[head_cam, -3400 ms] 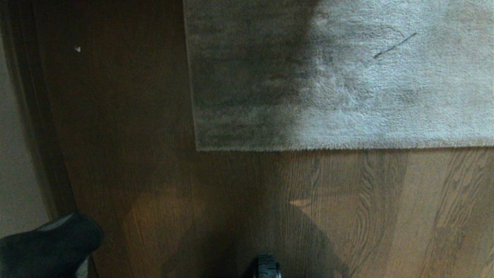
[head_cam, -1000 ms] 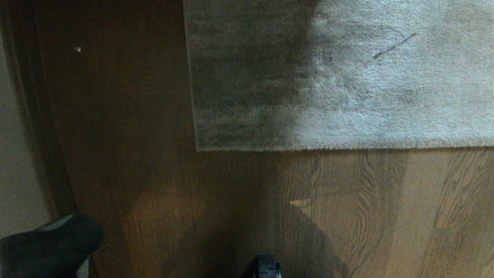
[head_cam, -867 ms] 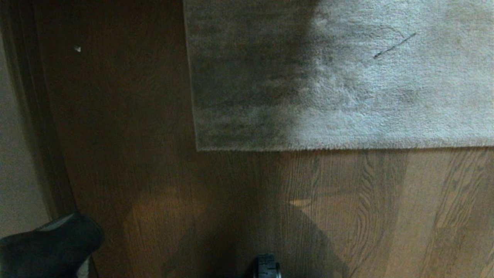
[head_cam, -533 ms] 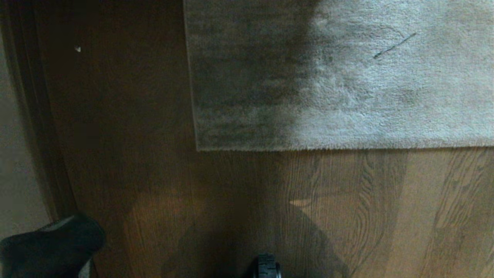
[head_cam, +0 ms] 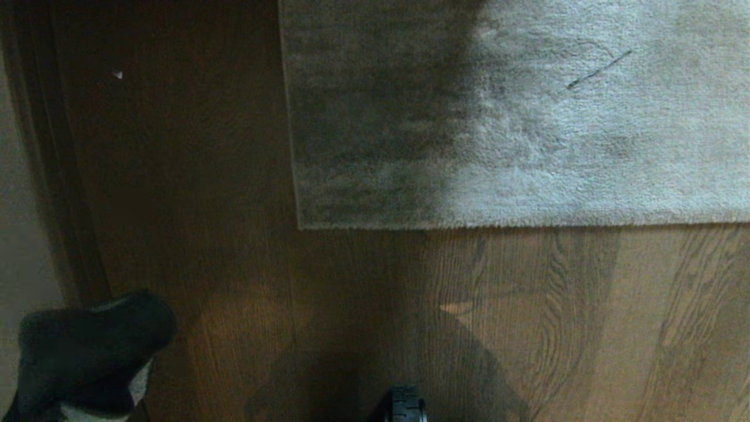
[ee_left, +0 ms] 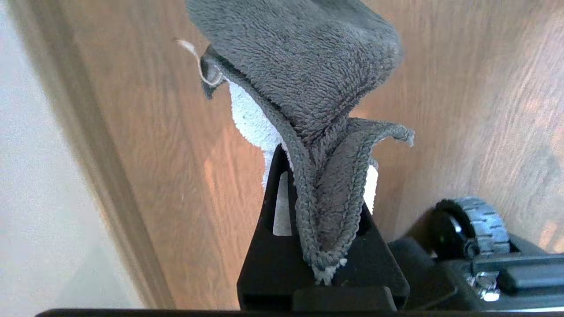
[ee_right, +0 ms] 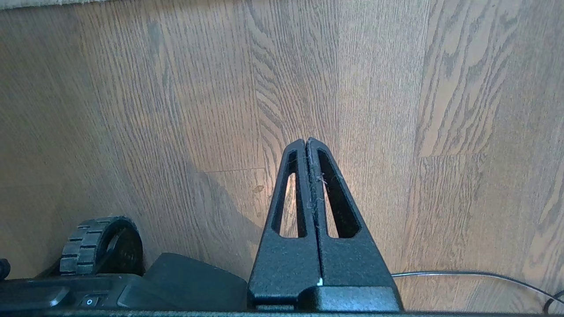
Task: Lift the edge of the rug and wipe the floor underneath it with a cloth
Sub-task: Put down the rag
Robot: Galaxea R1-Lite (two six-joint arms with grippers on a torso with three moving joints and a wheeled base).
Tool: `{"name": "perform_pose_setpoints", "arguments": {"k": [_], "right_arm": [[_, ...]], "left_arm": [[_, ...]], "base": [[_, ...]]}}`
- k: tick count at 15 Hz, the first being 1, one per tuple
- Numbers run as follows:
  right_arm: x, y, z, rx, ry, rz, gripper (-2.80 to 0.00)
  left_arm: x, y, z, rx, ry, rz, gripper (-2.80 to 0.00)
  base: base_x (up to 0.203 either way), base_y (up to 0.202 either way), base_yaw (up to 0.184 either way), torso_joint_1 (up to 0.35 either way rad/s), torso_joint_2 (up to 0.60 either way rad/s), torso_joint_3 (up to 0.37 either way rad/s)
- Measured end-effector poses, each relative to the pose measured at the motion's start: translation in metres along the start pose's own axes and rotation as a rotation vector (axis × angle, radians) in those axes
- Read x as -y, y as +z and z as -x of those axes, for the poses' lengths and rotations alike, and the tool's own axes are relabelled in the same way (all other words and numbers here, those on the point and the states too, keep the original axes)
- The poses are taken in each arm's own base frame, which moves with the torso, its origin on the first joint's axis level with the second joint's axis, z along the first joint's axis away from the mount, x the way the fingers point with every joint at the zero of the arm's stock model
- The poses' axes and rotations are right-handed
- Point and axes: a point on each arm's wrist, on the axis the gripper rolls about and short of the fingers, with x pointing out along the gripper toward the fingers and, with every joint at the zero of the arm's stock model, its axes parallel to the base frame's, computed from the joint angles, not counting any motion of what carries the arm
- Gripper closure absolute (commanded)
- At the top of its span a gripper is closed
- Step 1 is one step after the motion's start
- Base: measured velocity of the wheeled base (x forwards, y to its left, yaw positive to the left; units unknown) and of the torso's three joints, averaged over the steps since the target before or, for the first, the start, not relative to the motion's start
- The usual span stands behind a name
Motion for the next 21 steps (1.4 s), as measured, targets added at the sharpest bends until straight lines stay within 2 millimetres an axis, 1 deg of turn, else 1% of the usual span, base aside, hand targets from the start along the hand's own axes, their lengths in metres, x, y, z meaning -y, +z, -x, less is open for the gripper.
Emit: {"name": "perform_pose_setpoints", "arguments": {"k": [4,8,13,16,21], "right_arm": [[0.0,0.0,0.0,0.0,0.0,0.0,0.0],[0.0,0.0,0.0,0.0,0.0,0.0,0.0],[0.0,0.0,0.0,0.001,0.0,0.0,0.0],[0.0,0.0,0.0,0.0,0.0,0.0,0.0],[0.0,0.0,0.0,0.0,0.0,0.0,0.0]], "left_arm": [[0.0,0.023,-0.032,0.001,-0.017,-0.008,0.0],[0.0,0.039,-0.074,0.004,-0.011,-0.009,0.0],[-0.003,0.052,-0.129,0.076,0.005,-0.008,0.0],[-0.004,0.05,-0.156,0.097,0.011,-0.007,0.0],[-0.014,0.036,-0.192,0.099,0.055,-0.009,0.0]], "base": [[0.0,0.0,0.0,0.0,0.0,0.0],[0.0,0.0,0.0,0.0,0.0,0.0],[0.0,0.0,0.0,0.0,0.0,0.0],[0.0,0.0,0.0,0.0,0.0,0.0],[0.0,0.0,0.0,0.0,0.0,0.0]]}}
